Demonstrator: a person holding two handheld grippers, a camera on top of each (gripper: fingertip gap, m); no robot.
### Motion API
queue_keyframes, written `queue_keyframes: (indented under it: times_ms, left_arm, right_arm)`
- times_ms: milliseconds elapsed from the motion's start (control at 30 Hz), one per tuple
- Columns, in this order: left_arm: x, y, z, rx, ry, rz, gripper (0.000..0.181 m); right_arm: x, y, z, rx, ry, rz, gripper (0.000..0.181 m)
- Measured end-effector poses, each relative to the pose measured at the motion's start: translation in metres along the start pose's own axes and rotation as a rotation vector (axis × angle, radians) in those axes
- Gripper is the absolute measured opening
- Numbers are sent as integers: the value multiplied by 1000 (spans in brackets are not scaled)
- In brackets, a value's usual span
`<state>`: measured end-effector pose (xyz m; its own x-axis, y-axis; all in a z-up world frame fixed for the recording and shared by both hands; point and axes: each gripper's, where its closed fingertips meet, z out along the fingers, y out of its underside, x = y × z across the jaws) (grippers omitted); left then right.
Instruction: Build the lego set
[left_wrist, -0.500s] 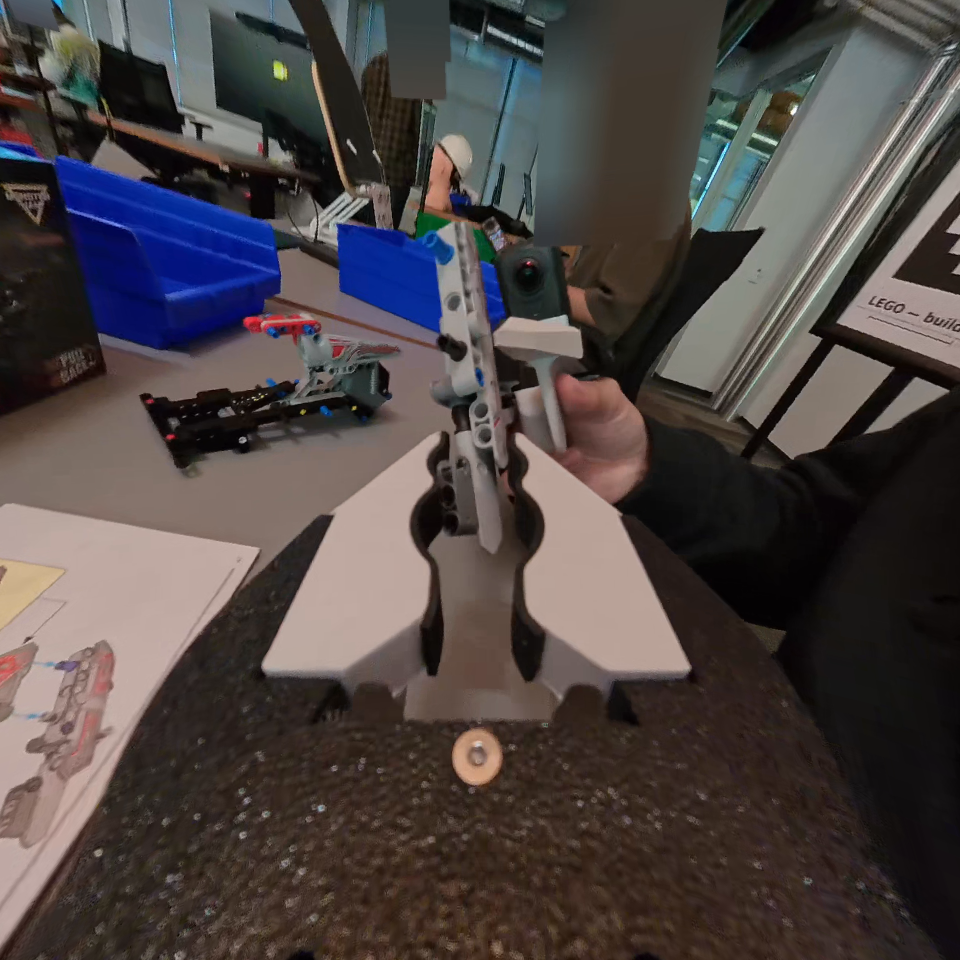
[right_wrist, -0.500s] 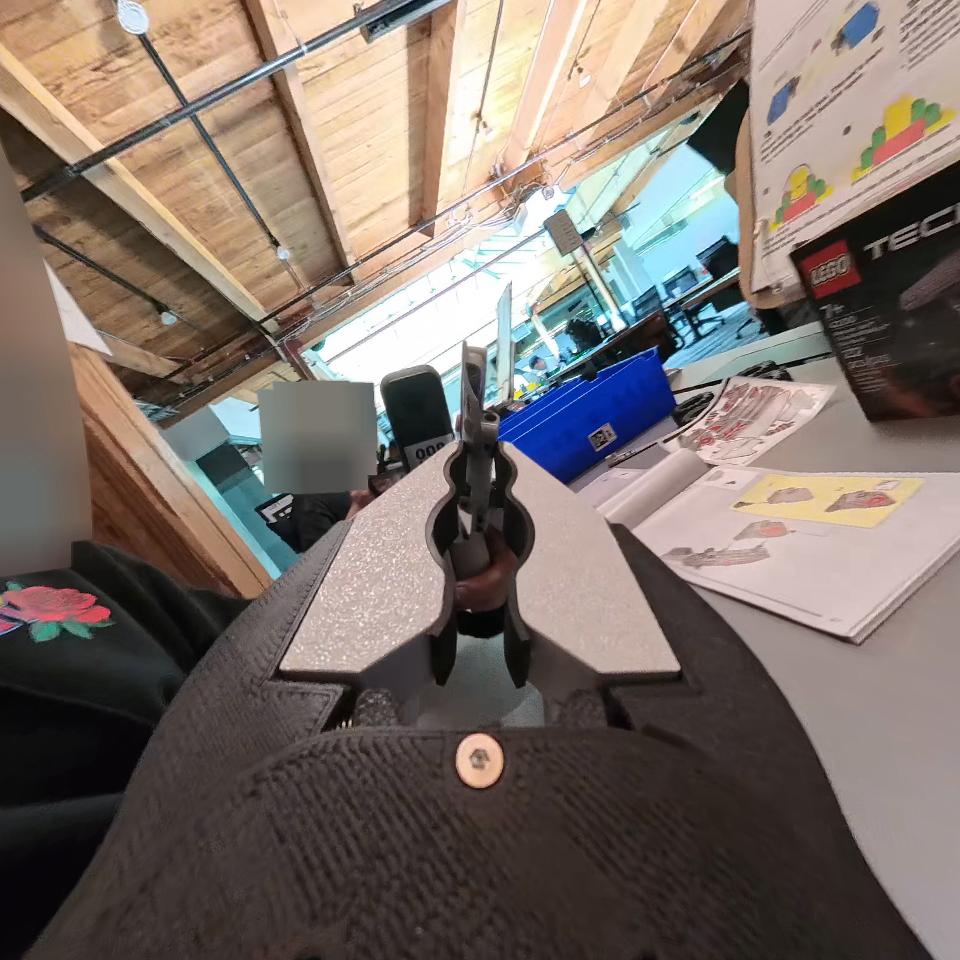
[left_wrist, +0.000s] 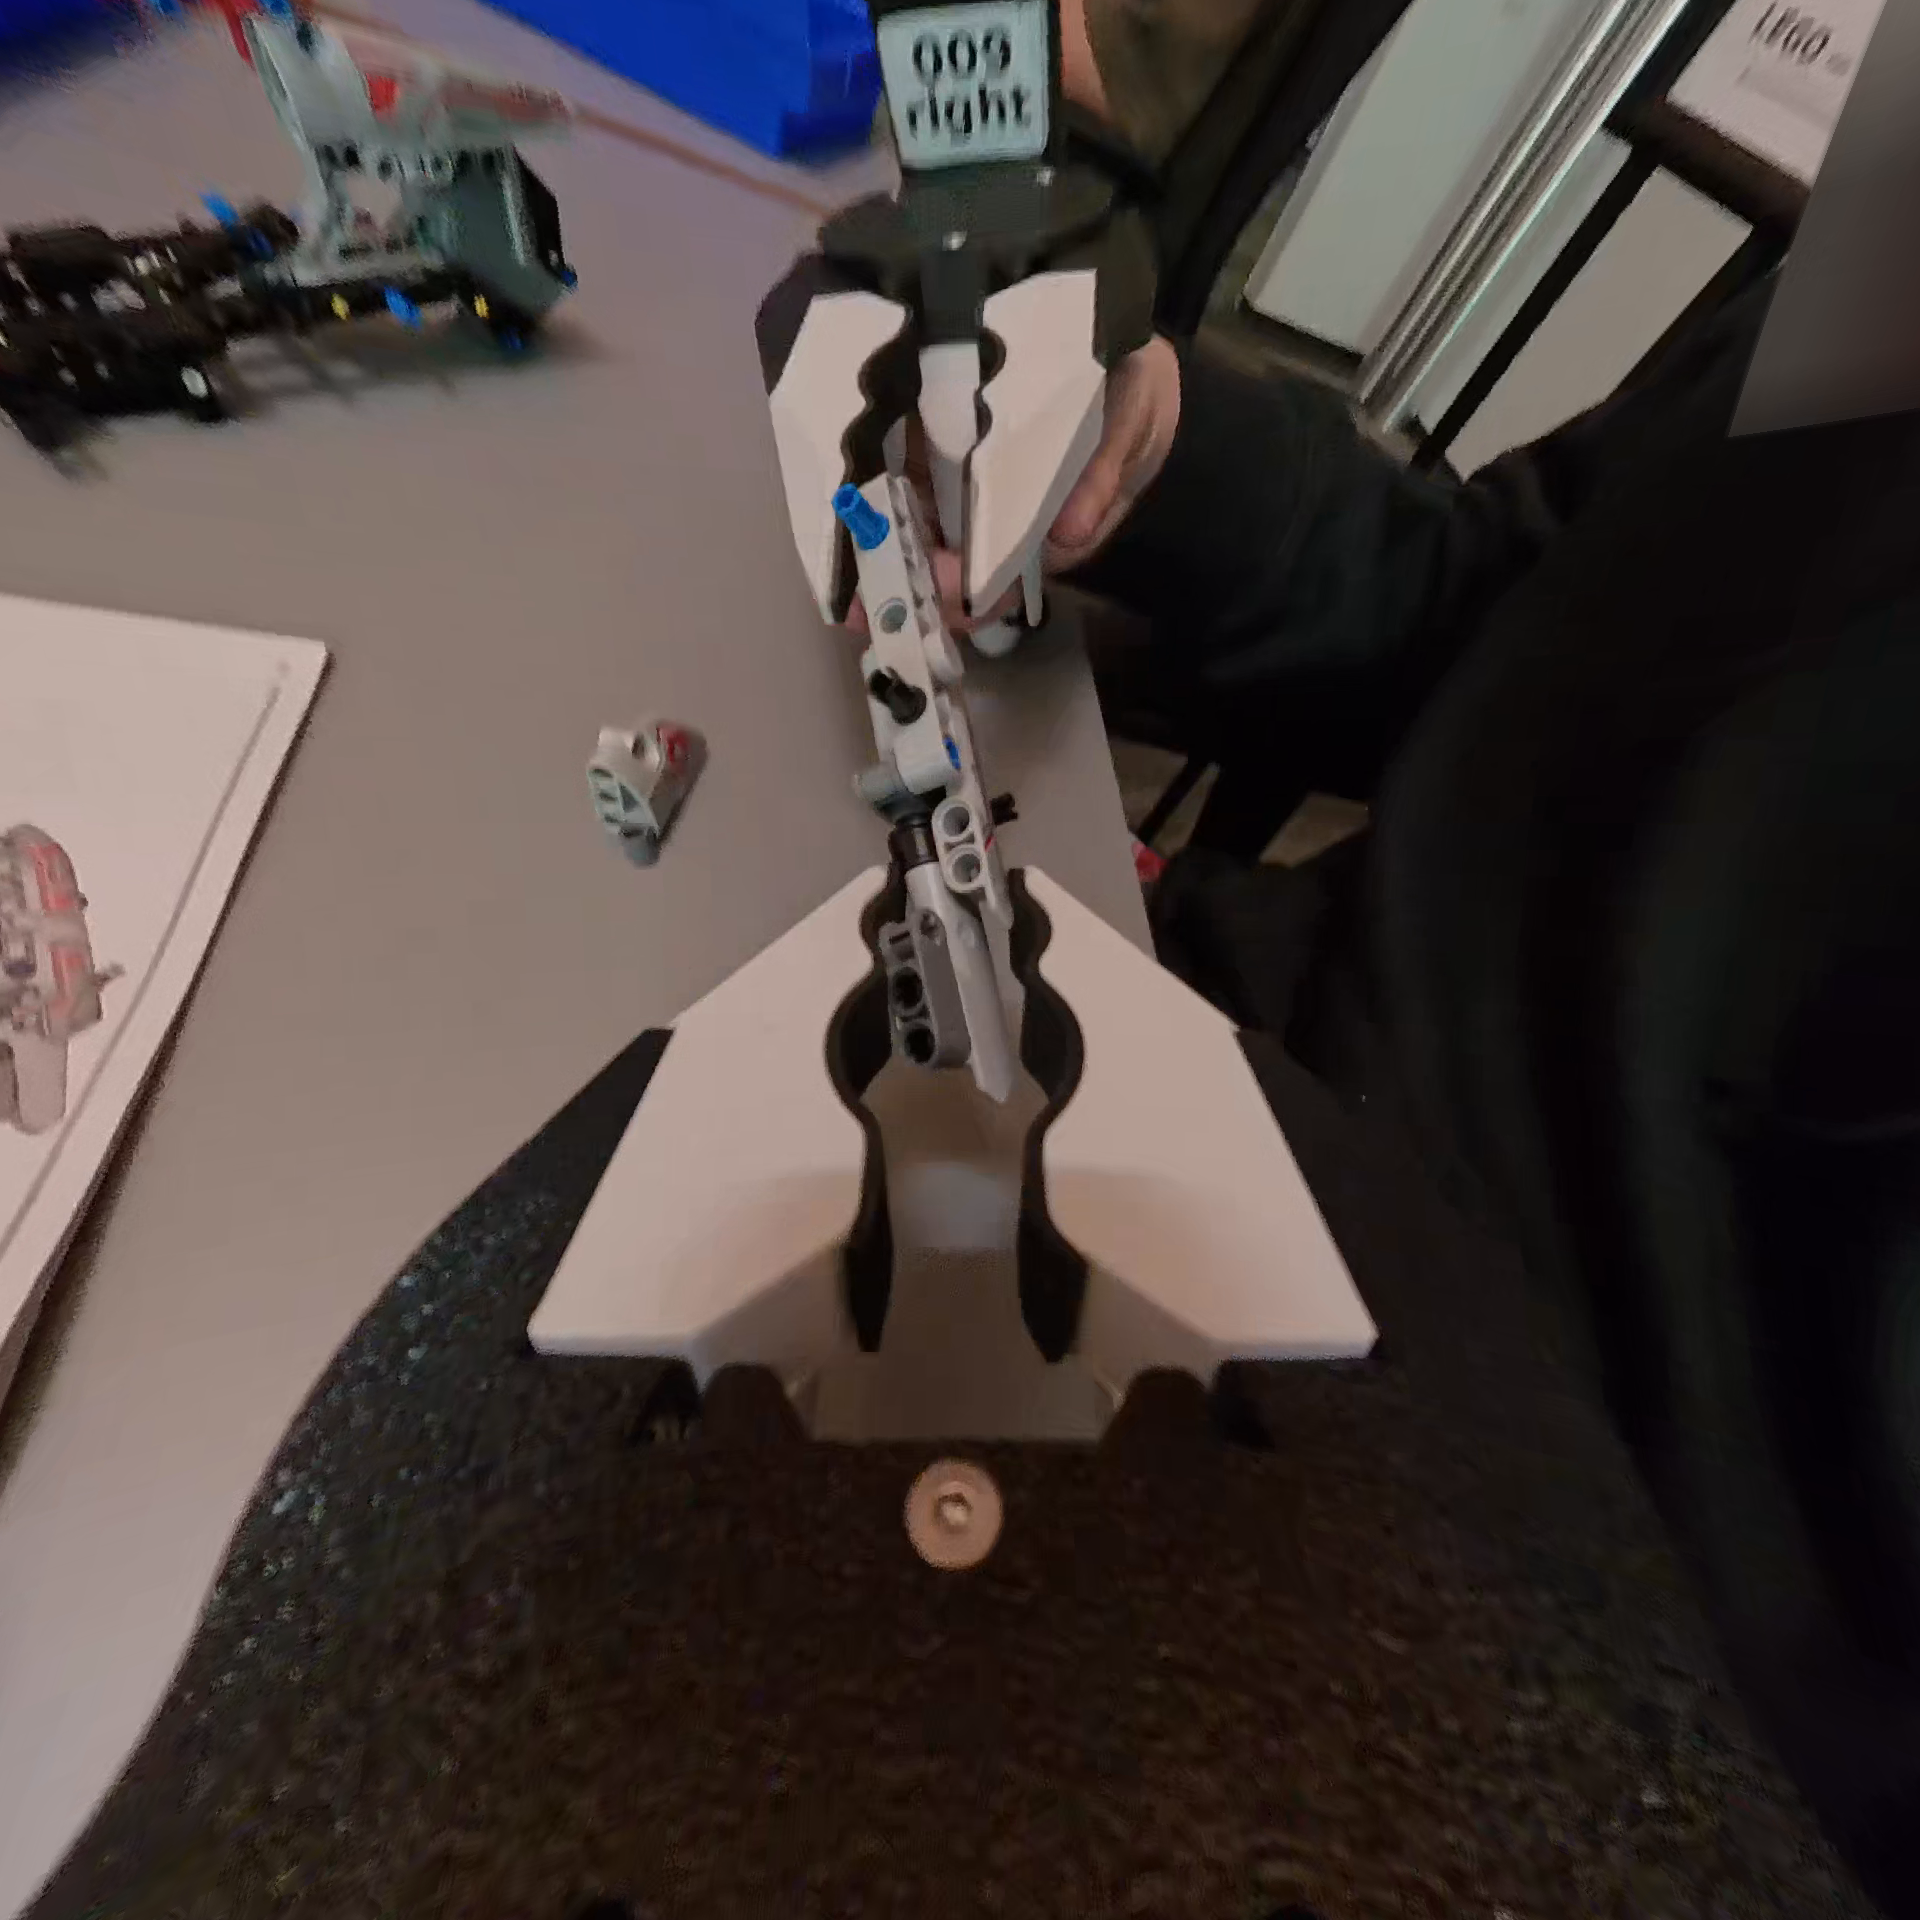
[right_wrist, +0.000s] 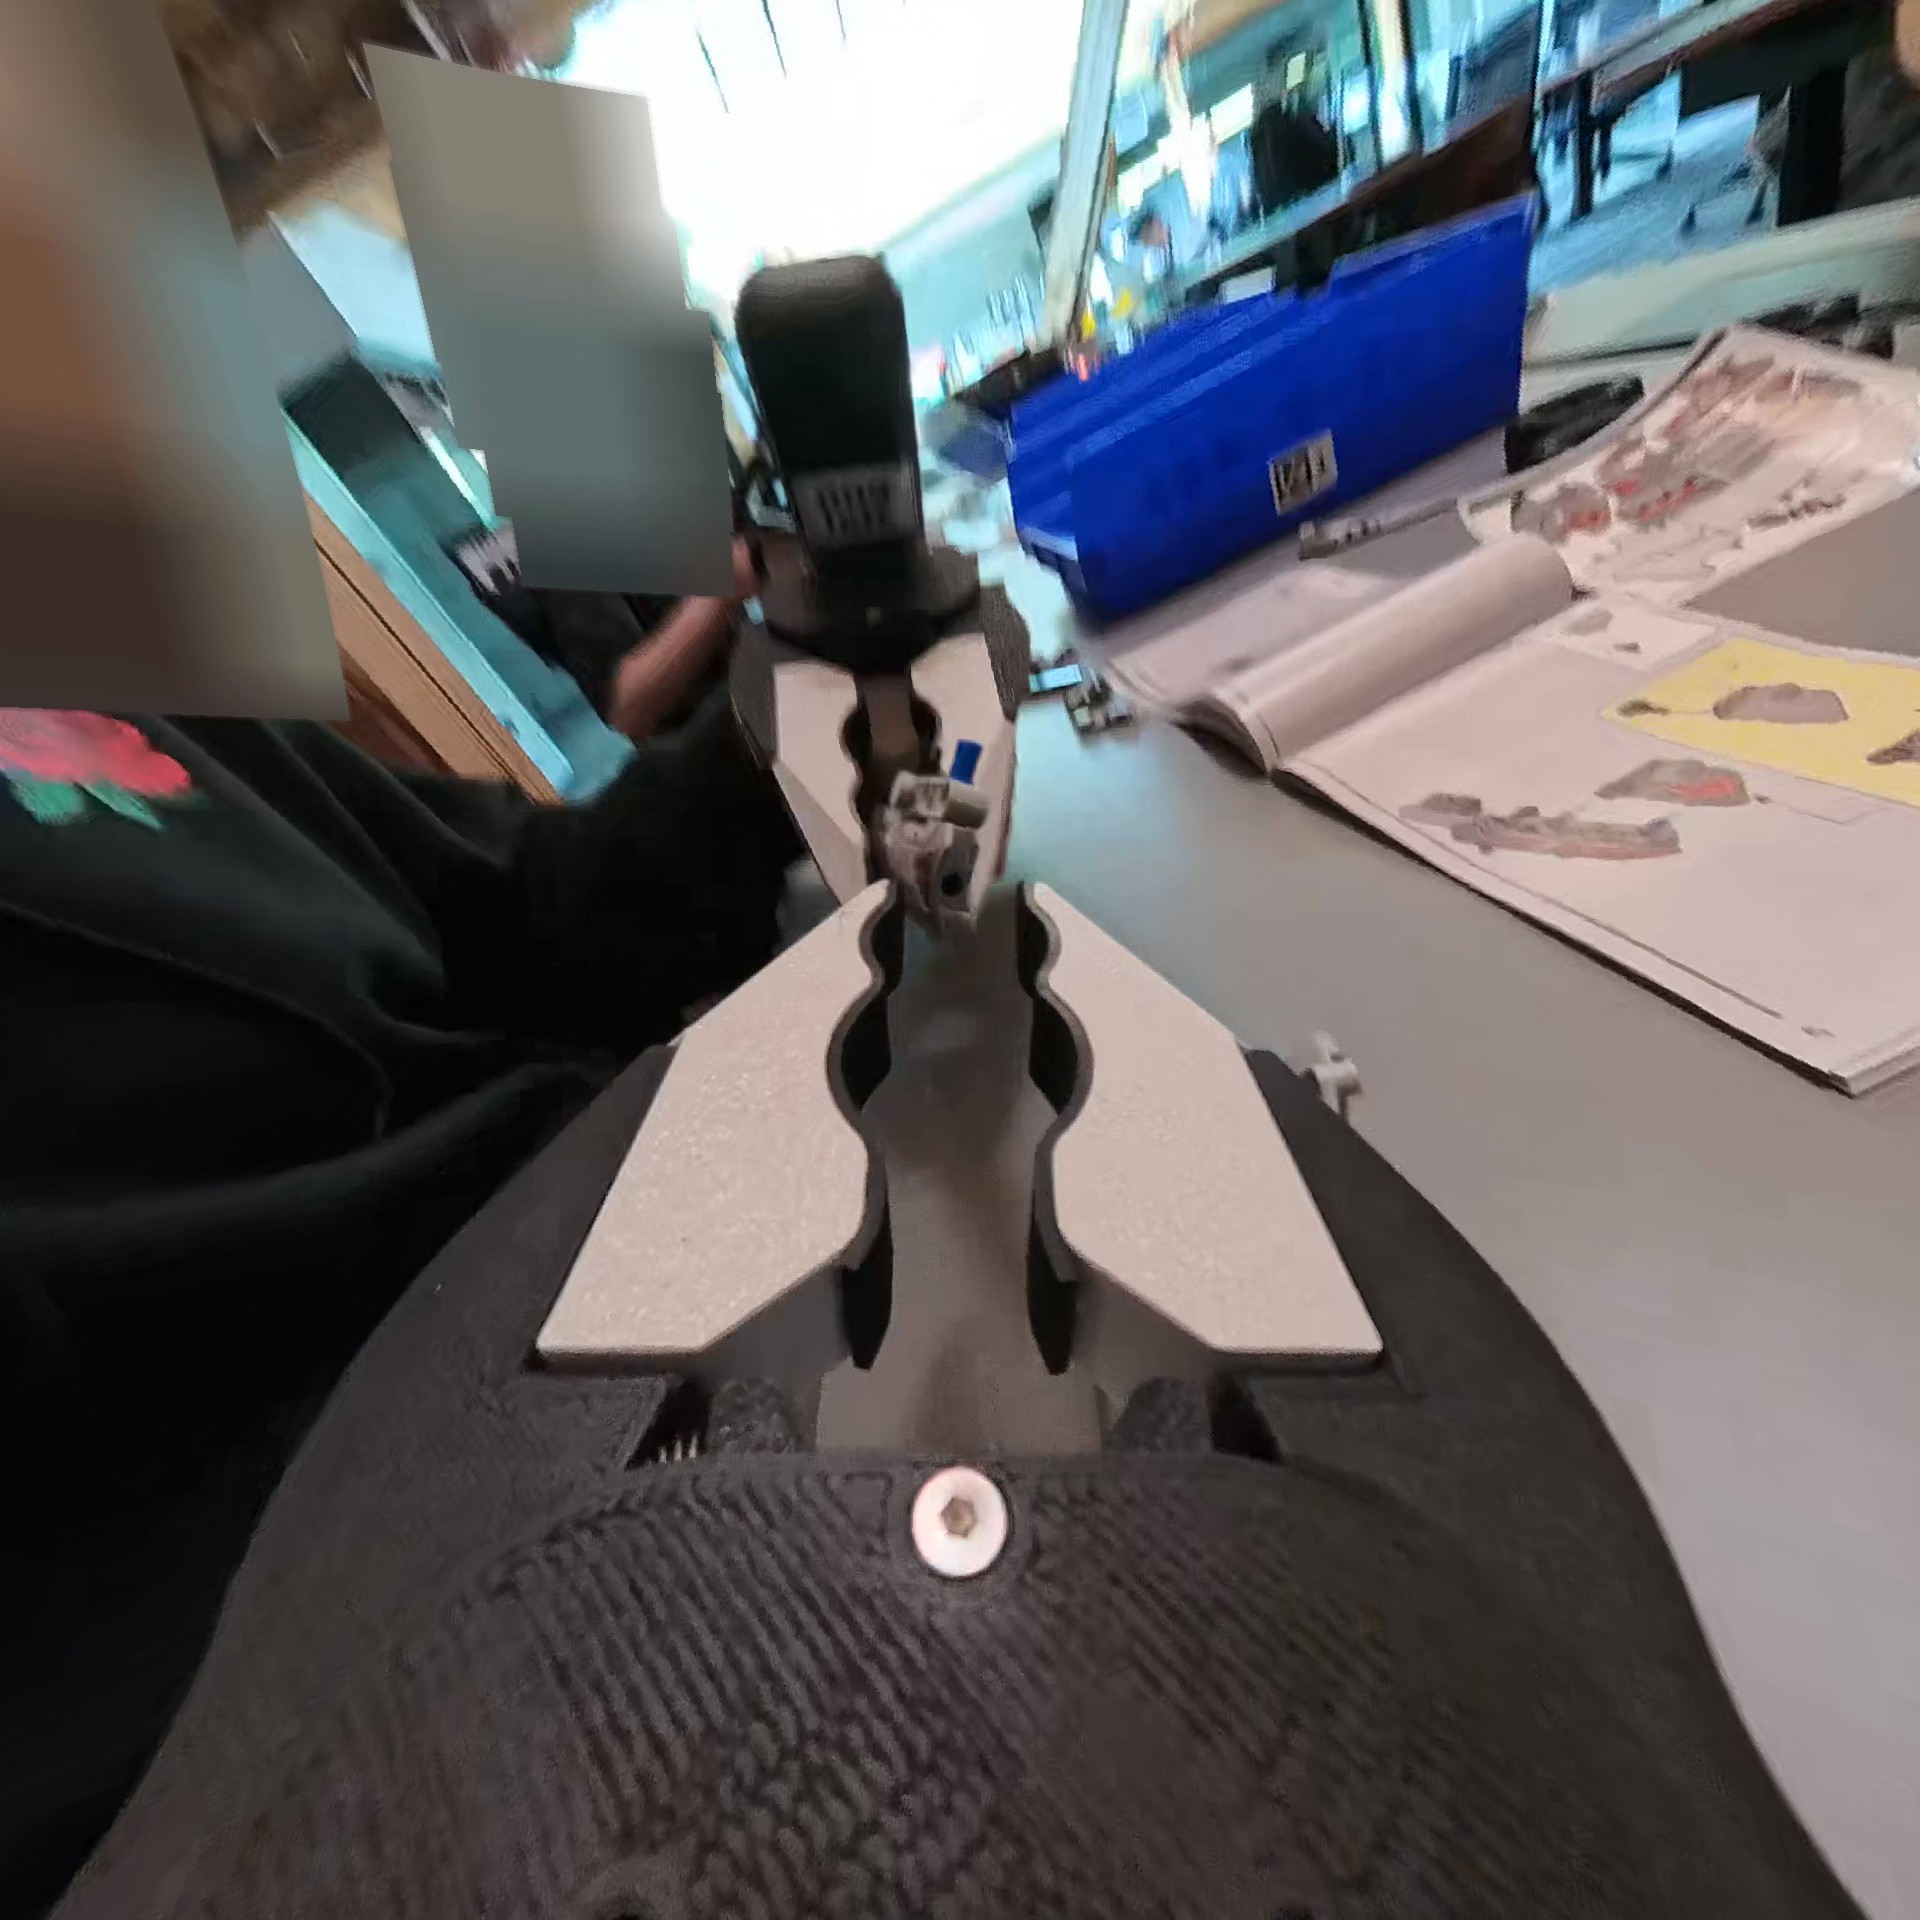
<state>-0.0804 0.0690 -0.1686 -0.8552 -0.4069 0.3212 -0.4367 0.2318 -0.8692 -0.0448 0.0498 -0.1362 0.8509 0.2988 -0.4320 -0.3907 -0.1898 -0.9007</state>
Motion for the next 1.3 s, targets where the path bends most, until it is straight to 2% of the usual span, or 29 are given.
queue_keyframes:
  times_ms: [67, 100, 233, 367, 600, 733, 833, 1000, 1167, 1267, 1300]
  left_arm:
    - [-1, 10, -2, -61, 15, -8, 17]
    - [-1, 13, -2, -87, 24, -5, 17]
    - [-2, 18, -5, -120, 38, 45, 17]
    - [2, 15, -7, -63, 71, 62, 17]
    - [3, 13, -8, -5, 123, -25, 17]
    - [3, 11, -10, -5, 112, -6, 18]
    - [2, 4, -14, 52, 123, -53, 17]
    - [-2, -22, -26, 261, 123, -161, 17]
    - [-1, -18, -24, 241, 110, -134, 16]
    - [-4, -5, -22, 151, 90, -156, 15]
    - [-4, 1, -22, 113, 82, -154, 14]
  right_arm:
    - [1, 11, 4, -87, 9, -45, 16]
    - [0, 14, 6, -108, 4, -61, 7]
    - [-1, 22, 9, -173, -3, -68, 6]
    - [-8, 21, 10, -139, -58, 26, 1]
    - [-10, 20, 10, -133, -71, 12, 0]
    - [-12, 17, 11, -104, -86, 62, 0]
    - [-11, 14, 11, -72, -84, 83, 0]
    - [-11, 7, 8, 0, -76, 132, 1]
    - [-12, 9, 7, 3, -73, 165, 1]
    - [-6, 22, 1, -113, -26, 126, 4]
    - [2, 27, -4, -160, 31, 99, 14]
